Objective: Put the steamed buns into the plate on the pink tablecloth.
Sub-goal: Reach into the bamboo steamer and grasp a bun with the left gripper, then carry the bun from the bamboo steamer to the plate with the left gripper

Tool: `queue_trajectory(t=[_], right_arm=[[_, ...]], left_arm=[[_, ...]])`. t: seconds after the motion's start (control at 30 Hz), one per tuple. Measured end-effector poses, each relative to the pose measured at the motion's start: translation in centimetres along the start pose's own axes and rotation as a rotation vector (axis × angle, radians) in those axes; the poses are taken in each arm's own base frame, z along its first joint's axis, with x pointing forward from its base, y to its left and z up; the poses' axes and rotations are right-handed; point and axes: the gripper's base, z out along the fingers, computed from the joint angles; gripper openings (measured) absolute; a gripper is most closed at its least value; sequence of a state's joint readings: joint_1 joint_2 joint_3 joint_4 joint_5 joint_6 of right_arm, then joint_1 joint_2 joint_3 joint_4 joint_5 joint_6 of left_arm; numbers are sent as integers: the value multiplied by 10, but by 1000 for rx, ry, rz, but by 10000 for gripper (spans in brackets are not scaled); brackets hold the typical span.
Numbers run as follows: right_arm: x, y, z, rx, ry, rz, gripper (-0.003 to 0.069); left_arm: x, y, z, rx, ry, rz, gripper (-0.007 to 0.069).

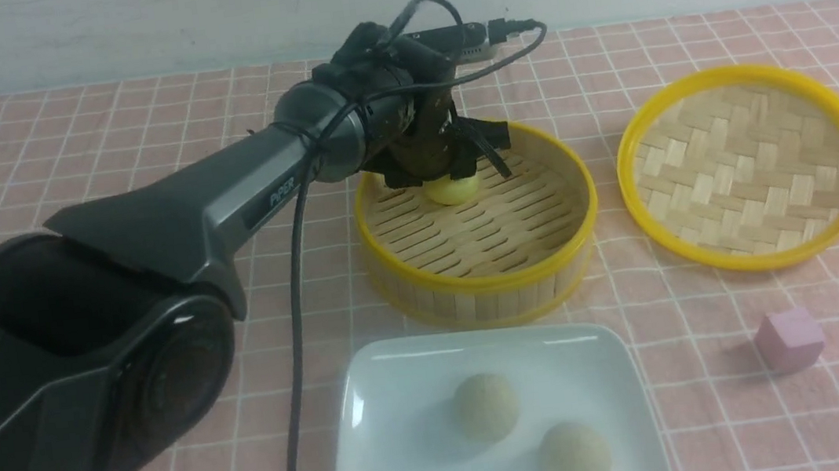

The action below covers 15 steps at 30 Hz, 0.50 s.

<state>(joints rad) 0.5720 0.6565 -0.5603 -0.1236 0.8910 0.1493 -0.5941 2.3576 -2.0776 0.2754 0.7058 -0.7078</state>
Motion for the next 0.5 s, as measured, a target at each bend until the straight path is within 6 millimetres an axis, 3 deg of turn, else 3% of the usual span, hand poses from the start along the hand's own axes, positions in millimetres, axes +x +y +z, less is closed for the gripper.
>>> queue_trajectory(t=[0.07, 0.1, 0.13, 0.27, 0.37, 0.43, 0.5], right_arm=[[0, 0, 0, 0, -2, 0, 130], [0, 0, 0, 0, -2, 0, 133], [0, 0, 0, 0, -2, 0, 134], [0, 0, 0, 0, -2, 0, 136], [0, 0, 0, 0, -2, 0, 140], [0, 0, 0, -1, -1, 1, 144], [0, 0, 0, -1, 0, 1, 146]], left_arm=[[1, -1, 0, 9, 8, -35, 192], [1, -3, -2, 26, 27, -75, 95], [0, -4, -5, 33, 36, -87, 57], [-6, -4, -25, 23, 76, -42, 24], [-21, -1, -81, -10, 138, 109, 23], [-35, 4, -136, -15, 140, 195, 23], [-42, 8, -171, -13, 124, 240, 23]])
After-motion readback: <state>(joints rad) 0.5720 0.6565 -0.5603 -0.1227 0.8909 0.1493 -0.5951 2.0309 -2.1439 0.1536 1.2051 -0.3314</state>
